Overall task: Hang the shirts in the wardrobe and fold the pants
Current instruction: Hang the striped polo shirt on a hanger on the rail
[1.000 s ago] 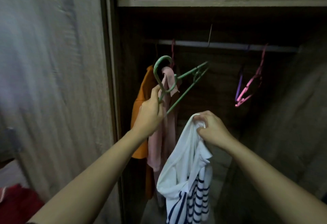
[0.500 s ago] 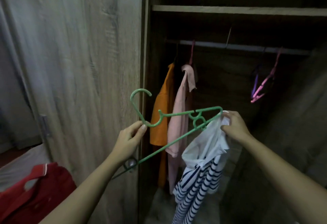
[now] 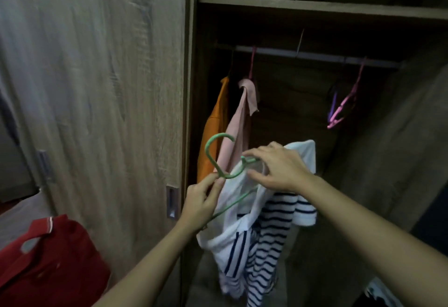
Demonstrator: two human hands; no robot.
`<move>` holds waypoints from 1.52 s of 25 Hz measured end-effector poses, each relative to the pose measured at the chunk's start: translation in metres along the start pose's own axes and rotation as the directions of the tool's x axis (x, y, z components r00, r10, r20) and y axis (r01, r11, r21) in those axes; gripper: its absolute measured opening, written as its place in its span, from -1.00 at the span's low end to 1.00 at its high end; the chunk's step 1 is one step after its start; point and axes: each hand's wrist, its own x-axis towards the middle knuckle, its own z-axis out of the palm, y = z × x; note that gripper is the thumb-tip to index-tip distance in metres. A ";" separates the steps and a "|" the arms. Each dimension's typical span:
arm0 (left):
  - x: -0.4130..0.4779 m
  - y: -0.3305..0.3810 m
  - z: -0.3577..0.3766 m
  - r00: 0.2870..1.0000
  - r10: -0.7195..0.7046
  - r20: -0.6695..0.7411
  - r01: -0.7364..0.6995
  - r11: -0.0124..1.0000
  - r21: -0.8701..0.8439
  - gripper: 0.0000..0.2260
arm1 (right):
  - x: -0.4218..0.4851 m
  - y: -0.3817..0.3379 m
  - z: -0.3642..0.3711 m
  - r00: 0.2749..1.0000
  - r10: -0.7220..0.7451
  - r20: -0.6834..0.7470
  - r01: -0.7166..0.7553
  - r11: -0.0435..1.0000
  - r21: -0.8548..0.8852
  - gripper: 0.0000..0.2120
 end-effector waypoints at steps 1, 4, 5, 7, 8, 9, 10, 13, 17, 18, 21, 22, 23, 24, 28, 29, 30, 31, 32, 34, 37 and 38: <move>0.001 0.004 -0.001 1.000 0.015 -0.022 -0.016 0.999 -0.041 -0.80 | -0.003 0.005 -0.002 0.997 -0.037 -0.072 0.031 0.997 -0.077 -0.56; 0.007 0.016 0.001 0.995 0.087 -0.042 -0.088 0.996 -0.025 -0.81 | -0.005 0.015 -0.002 0.946 -0.136 -0.295 0.012 0.922 -0.388 -0.55; 0.010 0.017 0.002 0.992 0.115 -0.046 -0.114 0.993 0.034 -0.81 | -0.004 0.016 -0.002 0.925 -0.158 -0.345 -0.007 0.902 -0.432 -0.58; 0.013 0.017 0.005 0.975 0.191 -0.113 -0.161 0.959 0.233 -0.83 | -0.003 0.021 -0.001 0.894 -0.231 -0.384 0.036 0.891 -0.453 -0.57; 0.010 0.014 0.006 0.953 0.239 -0.189 -0.166 0.927 0.335 -0.81 | -0.004 0.023 0.000 0.888 -0.257 -0.381 0.074 0.898 -0.434 -0.56; 0.004 0.012 0.008 0.915 0.292 -0.278 -0.167 0.902 0.398 -0.78 | -0.006 0.024 0.003 0.881 -0.276 -0.385 0.104 0.905 -0.413 -0.56; -0.006 0.012 0.014 0.869 0.368 -0.331 -0.209 0.879 0.429 -0.76 | -0.009 0.023 0.008 0.880 -0.275 -0.388 0.111 0.911 -0.397 -0.56; -0.060 0.001 0.050 0.851 0.520 -0.068 -0.405 0.733 0.546 -0.81 | -0.013 0.021 0.014 0.890 -0.223 -0.397 0.072 0.929 -0.362 -0.56; -0.095 -0.032 0.081 0.927 -0.327 0.183 0.117 0.717 0.687 -0.70 | -0.020 0.031 -0.011 0.868 -0.167 -0.467 0.050 0.966 -0.252 -0.51; -0.090 -0.042 0.077 0.826 -0.516 0.227 0.245 0.691 0.680 -0.61 | -0.023 0.034 -0.017 0.864 -0.148 -0.480 0.041 0.973 -0.226 -0.50; -0.071 -0.061 0.061 0.680 -0.582 0.446 0.317 0.781 0.538 -0.37 | -0.038 0.047 -0.020 0.869 -0.115 -0.481 0.008 0.976 -0.219 -0.49; -0.061 -0.064 0.052 0.656 -0.564 0.501 0.328 0.811 0.484 -0.27 | -0.045 0.053 -0.017 0.877 -0.111 -0.468 -0.007 0.970 -0.243 -0.48; -0.051 -0.067 0.042 0.651 -0.557 0.516 0.357 0.824 0.440 -0.19 | -0.053 0.061 -0.013 0.889 -0.099 -0.447 -0.026 0.964 -0.266 -0.47; -0.040 -0.075 0.032 0.661 -0.560 0.499 0.404 0.826 0.393 -0.18 | -0.061 0.069 -0.009 0.900 -0.087 -0.427 -0.041 0.958 -0.283 -0.46; -0.002 -0.083 -0.003 0.651 -0.615 0.445 0.383 0.772 0.507 -0.77 | -0.092 0.095 0.011 0.938 0.003 -0.347 -0.108 0.953 -0.283 -0.42; 0.007 -0.069 -0.010 0.663 -0.591 0.461 0.341 0.785 0.517 -0.76 | -0.095 0.098 0.015 0.939 0.023 -0.342 -0.125 0.952 -0.280 -0.42; 0.013 -0.059 -0.011 0.682 -0.576 0.450 0.311 0.786 0.534 -0.73 | -0.096 0.098 0.019 0.943 0.030 -0.332 -0.132 0.949 -0.287 -0.42; 0.019 -0.049 -0.007 0.727 -0.569 0.384 0.306 0.770 0.560 -0.75 | -0.096 0.096 0.023 0.951 0.029 -0.308 -0.126 0.945 -0.302 -0.43; 0.025 -0.037 -0.001 0.803 -0.538 0.256 0.309 0.744 0.592 -0.80 | -0.094 0.091 0.028 0.957 0.016 -0.290 -0.113 0.940 -0.322 -0.43; 0.031 -0.006 0.015 0.906 -0.422 0.024 0.312 0.706 0.636 -0.83 | -0.086 0.073 0.035 0.958 0.039 -0.283 -0.127 0.946 -0.298 -0.40; 0.034 0.035 0.034 0.995 -0.024 0.100 -0.051 0.727 0.685 -0.79 | -0.072 0.055 0.027 0.901 0.319 -0.294 -0.347 0.937 -0.048 -0.48; 0.029 0.039 0.038 0.973 0.131 0.189 -0.225 0.719 0.657 -0.77 | -0.071 0.057 0.024 0.878 0.394 -0.272 -0.404 0.915 0.019 -0.51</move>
